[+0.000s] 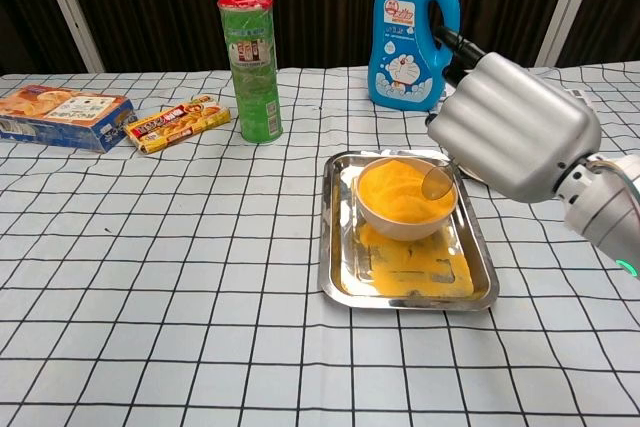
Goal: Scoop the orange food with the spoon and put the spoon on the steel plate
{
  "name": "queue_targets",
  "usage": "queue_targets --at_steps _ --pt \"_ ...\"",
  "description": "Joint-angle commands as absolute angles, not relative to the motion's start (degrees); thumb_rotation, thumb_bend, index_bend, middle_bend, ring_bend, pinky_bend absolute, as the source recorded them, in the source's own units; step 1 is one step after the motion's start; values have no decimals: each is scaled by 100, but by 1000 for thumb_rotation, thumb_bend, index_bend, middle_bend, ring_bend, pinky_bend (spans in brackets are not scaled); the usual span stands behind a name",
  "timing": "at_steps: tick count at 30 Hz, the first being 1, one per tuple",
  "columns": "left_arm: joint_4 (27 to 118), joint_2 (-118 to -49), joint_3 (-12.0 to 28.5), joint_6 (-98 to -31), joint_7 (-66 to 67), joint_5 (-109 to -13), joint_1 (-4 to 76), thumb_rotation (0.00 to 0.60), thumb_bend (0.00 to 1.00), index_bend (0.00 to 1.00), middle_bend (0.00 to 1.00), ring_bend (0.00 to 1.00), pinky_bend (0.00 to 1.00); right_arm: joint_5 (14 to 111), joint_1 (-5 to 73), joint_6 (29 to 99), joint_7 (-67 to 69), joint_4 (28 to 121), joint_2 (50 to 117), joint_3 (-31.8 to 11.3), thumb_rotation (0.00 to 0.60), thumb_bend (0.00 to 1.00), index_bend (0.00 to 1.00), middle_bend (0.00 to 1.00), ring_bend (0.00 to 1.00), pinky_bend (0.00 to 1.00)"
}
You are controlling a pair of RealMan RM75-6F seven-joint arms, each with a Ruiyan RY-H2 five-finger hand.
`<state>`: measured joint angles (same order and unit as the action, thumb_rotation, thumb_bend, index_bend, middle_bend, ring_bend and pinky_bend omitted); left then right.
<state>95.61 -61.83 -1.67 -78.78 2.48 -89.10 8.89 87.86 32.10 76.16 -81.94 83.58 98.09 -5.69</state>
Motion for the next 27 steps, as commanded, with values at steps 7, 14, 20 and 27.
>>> queue_targets --at_steps 7,14,20,27 --pt "9562 -6180 -165 -7876 247 -8899 887 600 0 0 0 0 0 8341 3134 7784 -7830 8567 9792 -1070 600 689 655 574 289 0" --pt "9583 -6177 -162 -7840 255 -8862 895 600 0 0 0 0 0 7731 3025 7857 -7050 8639 9375 -1666 600 689 655 574 289 0" --pt "9616 -6171 -159 -7774 304 -8812 916 600 0 0 0 0 0 6968 2847 7710 -6456 8232 9285 -1882 600 689 655 574 289 0" --pt "9640 -6195 -136 -7690 395 -8712 945 600 0 0 0 0 0 6266 2890 7339 -5751 7618 9731 -1971 600 689 655 574 289 0"
